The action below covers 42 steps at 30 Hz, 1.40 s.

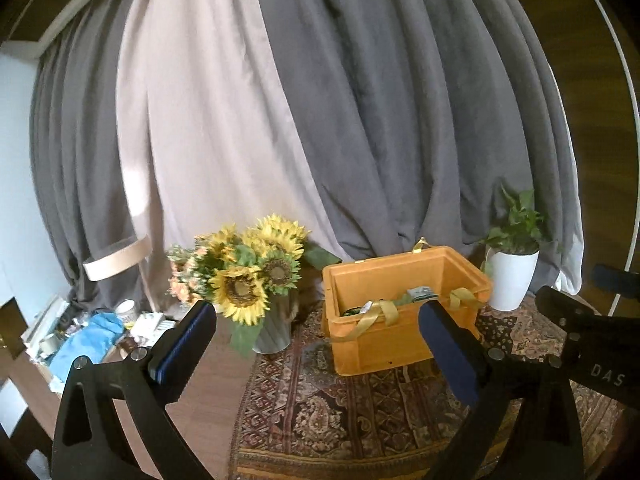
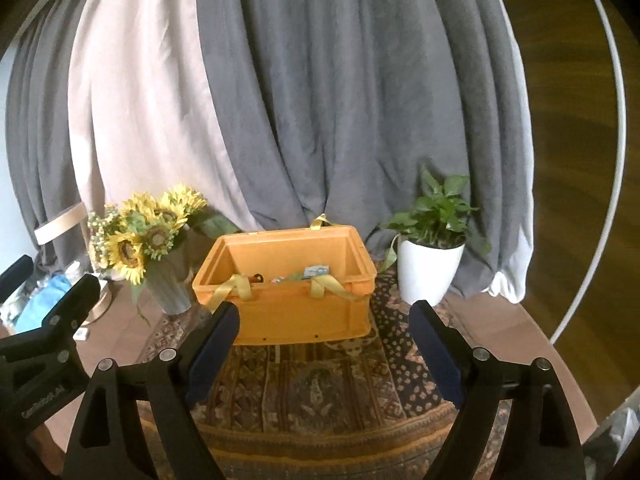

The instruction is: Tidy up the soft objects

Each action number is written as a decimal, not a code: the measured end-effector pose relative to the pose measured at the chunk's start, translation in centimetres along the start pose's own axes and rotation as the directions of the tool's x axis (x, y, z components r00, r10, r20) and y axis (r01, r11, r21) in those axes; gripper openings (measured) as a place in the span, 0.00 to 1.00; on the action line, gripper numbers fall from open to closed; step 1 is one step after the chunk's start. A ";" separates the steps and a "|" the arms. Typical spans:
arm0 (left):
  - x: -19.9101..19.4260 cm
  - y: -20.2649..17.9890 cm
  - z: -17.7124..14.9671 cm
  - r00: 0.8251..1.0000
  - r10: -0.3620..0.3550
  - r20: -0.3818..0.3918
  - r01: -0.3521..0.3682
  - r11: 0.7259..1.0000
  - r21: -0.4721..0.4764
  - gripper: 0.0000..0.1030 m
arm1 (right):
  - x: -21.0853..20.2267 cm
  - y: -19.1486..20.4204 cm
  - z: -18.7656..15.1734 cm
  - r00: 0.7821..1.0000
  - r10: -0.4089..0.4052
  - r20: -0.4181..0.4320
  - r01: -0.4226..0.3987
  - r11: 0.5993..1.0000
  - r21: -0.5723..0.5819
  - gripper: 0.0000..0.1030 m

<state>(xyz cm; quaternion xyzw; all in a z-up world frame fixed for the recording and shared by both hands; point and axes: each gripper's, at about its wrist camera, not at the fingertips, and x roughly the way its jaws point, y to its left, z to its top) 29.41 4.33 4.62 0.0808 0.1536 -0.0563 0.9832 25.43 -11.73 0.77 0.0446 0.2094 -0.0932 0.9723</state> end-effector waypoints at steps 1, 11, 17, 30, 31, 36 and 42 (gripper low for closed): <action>-0.8 0.0 -0.1 1.000 0.016 0.006 -0.016 1.000 0.002 1.00 | -0.8 -0.2 -0.3 1.000 -0.004 0.007 0.004 1.000 -0.001 0.85; -7.6 -0.8 -2.5 1.000 0.022 -0.008 -0.022 0.999 -0.027 1.00 | -7.5 -1.9 -3.8 1.000 0.019 0.019 -0.018 1.000 -0.022 0.85; -12.8 -1.6 -4.2 1.000 0.027 -0.002 -0.027 0.999 -0.041 1.00 | -11.9 -3.0 -5.9 0.999 0.031 0.027 -0.031 0.999 -0.030 0.85; -20.9 -2.1 -6.3 1.000 0.029 0.010 -0.028 0.998 -0.050 1.00 | -19.5 -4.5 -8.7 0.997 0.071 0.033 -0.070 0.997 -0.027 0.85; -21.4 -2.0 -6.4 1.000 0.024 0.014 -0.023 0.998 -0.054 1.00 | -19.9 -4.6 -8.9 0.997 0.074 0.036 -0.073 0.997 -0.028 0.86; -23.3 -2.1 -6.9 1.000 0.018 0.023 -0.017 0.999 -0.048 1.00 | -21.5 -5.0 -9.4 0.997 0.068 0.043 -0.067 0.998 -0.021 0.89; -24.7 -2.2 -7.3 0.999 0.003 0.036 -0.001 0.999 -0.051 1.00 | -22.9 -5.2 -9.6 0.997 0.057 0.059 -0.055 0.998 -0.026 0.89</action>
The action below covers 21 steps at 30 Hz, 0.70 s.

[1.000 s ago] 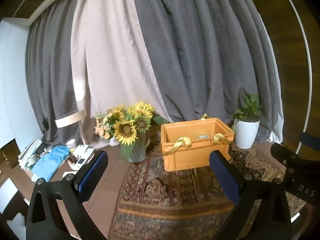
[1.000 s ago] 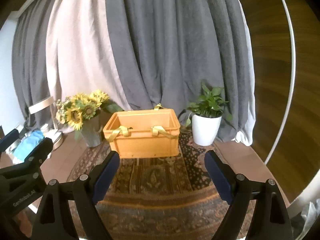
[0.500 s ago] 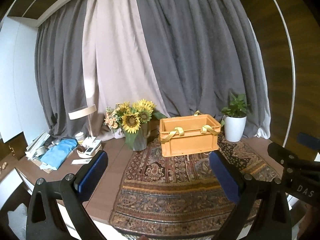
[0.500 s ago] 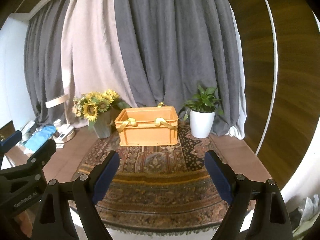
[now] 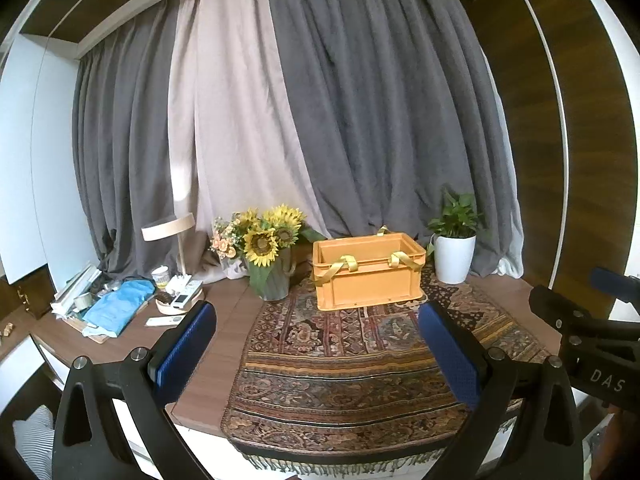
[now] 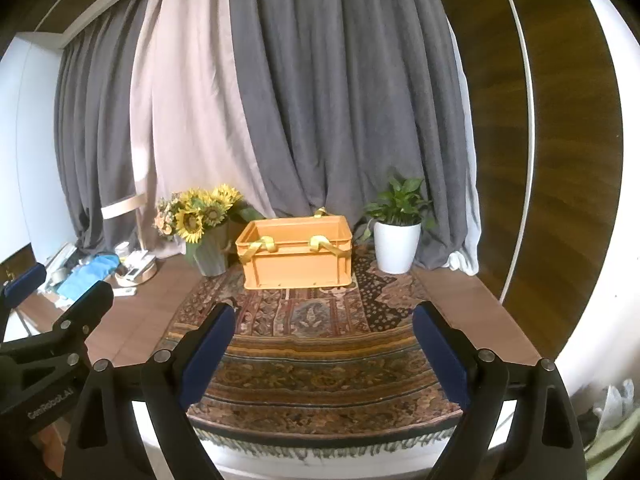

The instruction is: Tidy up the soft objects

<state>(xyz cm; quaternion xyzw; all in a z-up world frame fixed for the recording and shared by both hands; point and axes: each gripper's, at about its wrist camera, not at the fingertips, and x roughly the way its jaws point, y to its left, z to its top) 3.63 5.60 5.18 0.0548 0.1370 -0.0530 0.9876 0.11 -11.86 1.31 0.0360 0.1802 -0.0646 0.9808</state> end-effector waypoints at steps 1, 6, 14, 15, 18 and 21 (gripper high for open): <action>-0.2 0.0 0.0 1.000 -0.003 0.002 0.003 1.000 0.000 1.00 | -0.2 0.0 0.0 1.000 -0.003 0.002 0.003 1.000 0.000 0.89; -1.0 0.0 -0.2 1.000 -0.013 0.013 0.013 1.000 -0.003 1.00 | -0.9 0.1 -0.3 1.000 -0.009 0.005 0.009 1.000 -0.003 0.89; -1.7 0.3 -0.2 0.999 -0.030 0.021 0.030 1.000 -0.005 1.00 | -1.4 0.1 -0.2 1.000 -0.012 0.013 0.012 1.000 -0.006 0.89; -1.8 0.3 -0.1 0.999 -0.027 0.023 0.027 1.000 -0.004 1.00 | -1.5 0.2 -0.2 1.000 -0.013 0.013 0.013 1.000 -0.005 0.89; -2.0 0.2 0.0 0.999 -0.029 0.028 0.029 1.000 -0.001 1.00 | -1.6 0.1 -0.1 1.000 -0.011 0.014 0.012 1.000 -0.006 0.89; -2.0 0.3 0.0 0.999 -0.031 0.028 0.031 1.000 -0.003 1.00 | -1.7 0.3 -0.1 1.000 -0.013 0.016 0.013 1.000 -0.008 0.89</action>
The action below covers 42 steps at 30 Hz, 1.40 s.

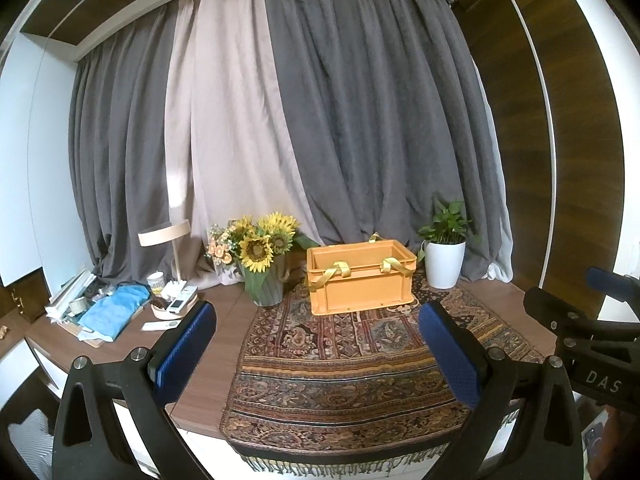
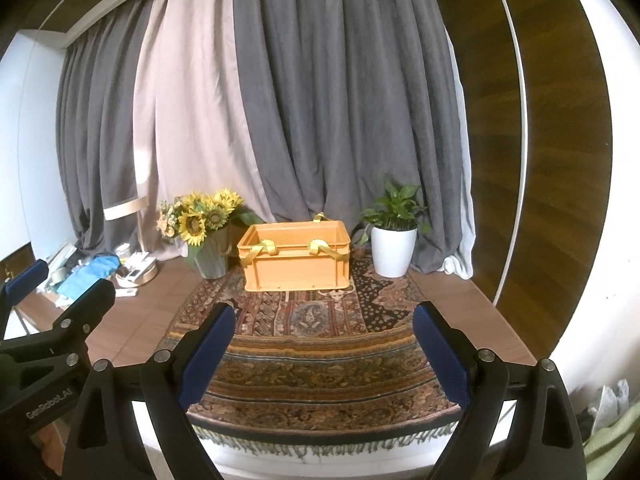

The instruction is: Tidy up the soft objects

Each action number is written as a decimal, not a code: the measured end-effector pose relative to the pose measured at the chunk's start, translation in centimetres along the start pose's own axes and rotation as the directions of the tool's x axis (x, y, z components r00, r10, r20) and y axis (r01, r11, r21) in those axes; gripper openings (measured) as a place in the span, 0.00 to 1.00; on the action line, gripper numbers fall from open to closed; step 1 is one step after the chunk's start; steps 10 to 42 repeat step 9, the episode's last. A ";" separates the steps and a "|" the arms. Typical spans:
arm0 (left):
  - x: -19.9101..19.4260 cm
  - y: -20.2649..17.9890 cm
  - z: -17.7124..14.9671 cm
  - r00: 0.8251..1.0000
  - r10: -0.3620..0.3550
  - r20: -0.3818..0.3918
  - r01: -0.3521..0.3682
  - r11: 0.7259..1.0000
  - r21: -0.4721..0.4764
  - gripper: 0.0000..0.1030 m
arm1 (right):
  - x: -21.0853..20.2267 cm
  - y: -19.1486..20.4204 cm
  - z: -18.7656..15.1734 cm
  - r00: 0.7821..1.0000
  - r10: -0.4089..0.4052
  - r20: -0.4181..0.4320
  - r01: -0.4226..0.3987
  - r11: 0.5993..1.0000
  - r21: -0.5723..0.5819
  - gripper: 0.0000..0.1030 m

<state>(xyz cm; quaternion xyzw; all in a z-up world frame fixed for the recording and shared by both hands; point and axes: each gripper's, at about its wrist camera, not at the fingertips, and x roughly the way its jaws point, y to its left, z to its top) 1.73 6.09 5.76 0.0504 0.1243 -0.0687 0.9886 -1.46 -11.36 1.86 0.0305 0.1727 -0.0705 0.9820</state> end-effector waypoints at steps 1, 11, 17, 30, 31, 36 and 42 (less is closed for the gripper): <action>-0.1 -0.1 -0.1 1.000 0.001 0.001 -0.001 1.000 0.001 1.00 | 0.0 0.1 0.0 1.000 0.001 0.000 -0.001 1.000 -0.001 0.89; 0.0 -0.2 -0.1 1.000 0.029 0.001 -0.029 1.000 0.003 1.00 | 0.3 0.2 0.2 1.000 0.014 0.001 -0.014 1.000 -0.004 0.89; 0.0 -0.2 -0.1 1.000 0.029 0.001 -0.029 1.000 0.003 1.00 | 0.3 0.2 0.2 1.000 0.014 0.001 -0.014 1.000 -0.004 0.89; 0.0 -0.2 -0.1 1.000 0.029 0.001 -0.029 1.000 0.003 1.00 | 0.3 0.2 0.2 1.000 0.014 0.001 -0.014 1.000 -0.004 0.89; 0.0 -0.2 -0.1 1.000 0.029 0.001 -0.029 1.000 0.003 1.00 | 0.3 0.2 0.2 1.000 0.014 0.001 -0.014 1.000 -0.004 0.89; 0.0 -0.2 -0.1 1.000 0.029 0.001 -0.029 1.000 0.003 1.00 | 0.3 0.2 0.2 1.000 0.014 0.001 -0.014 1.000 -0.004 0.89; 0.0 -0.2 -0.1 1.000 0.029 0.001 -0.029 1.000 0.003 1.00 | 0.3 0.2 0.2 1.000 0.014 0.001 -0.014 1.000 -0.004 0.89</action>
